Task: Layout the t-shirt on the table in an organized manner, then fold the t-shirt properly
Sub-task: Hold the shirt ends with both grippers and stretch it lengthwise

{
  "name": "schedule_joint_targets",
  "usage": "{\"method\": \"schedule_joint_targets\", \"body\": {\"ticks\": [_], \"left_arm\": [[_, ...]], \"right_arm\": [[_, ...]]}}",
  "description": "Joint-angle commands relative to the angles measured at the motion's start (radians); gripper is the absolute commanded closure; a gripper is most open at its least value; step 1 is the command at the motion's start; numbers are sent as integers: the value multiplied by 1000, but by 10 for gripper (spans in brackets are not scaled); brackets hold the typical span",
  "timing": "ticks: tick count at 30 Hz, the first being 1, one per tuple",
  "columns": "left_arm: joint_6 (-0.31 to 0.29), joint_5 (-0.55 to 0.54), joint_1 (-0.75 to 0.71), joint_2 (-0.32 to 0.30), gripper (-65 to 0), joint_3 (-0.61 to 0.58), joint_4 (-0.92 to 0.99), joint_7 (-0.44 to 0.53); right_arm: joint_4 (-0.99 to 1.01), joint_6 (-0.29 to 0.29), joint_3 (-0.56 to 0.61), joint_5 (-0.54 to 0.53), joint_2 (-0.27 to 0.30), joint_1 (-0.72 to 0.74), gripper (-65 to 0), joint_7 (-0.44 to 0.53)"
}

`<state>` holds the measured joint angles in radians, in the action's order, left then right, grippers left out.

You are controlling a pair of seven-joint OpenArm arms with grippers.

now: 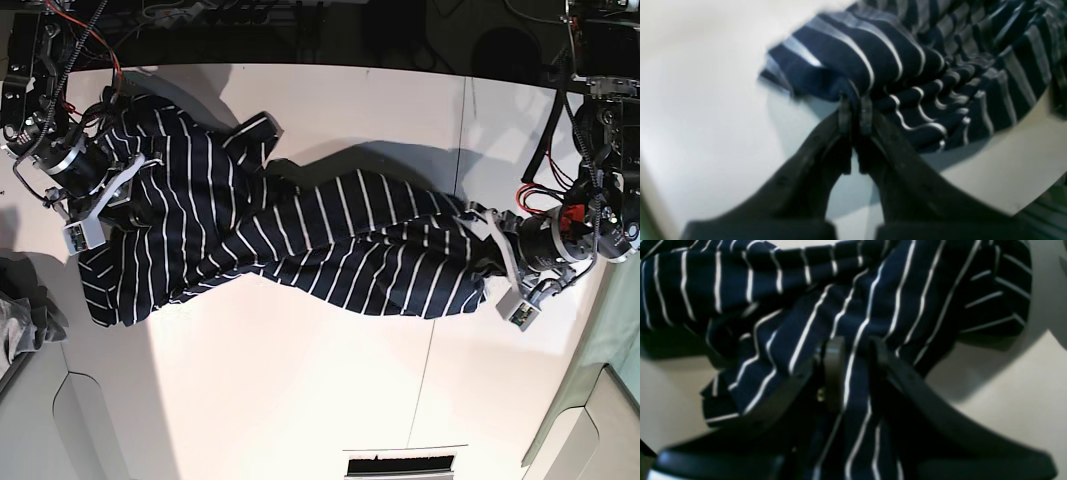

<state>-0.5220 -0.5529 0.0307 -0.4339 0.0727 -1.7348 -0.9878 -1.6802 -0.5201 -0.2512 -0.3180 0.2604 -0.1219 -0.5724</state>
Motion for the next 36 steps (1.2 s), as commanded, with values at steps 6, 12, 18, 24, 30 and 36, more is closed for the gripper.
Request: {"method": "schedule_joint_targets", "body": {"ticks": [6,12,18,24,30,36], "left_arm": [[93,166,21,-66,0,6,-57,58],[92,157,11,-65,-234,6,-9,69],[84,47,-37,-65,-356,6,-8,64],[29,-53,-68,-64,-356,6,-12,64],[27,-60,-68,-58,-356,6,-12,73],[27,-58,-68,-57,-356,6,-11,72]], "right_arm": [[-16,1,-6,0,11,10,-119,53],[-16,1,-6,-6,11,10,-175,49],[-16,14,-12,-3,11,8,-317,52],[-16,160,-23,20,11,18,-317,114],[14,230,-23,24,8,129,-317,137],[304,222,-8,23,7,358,-317,154]]}}
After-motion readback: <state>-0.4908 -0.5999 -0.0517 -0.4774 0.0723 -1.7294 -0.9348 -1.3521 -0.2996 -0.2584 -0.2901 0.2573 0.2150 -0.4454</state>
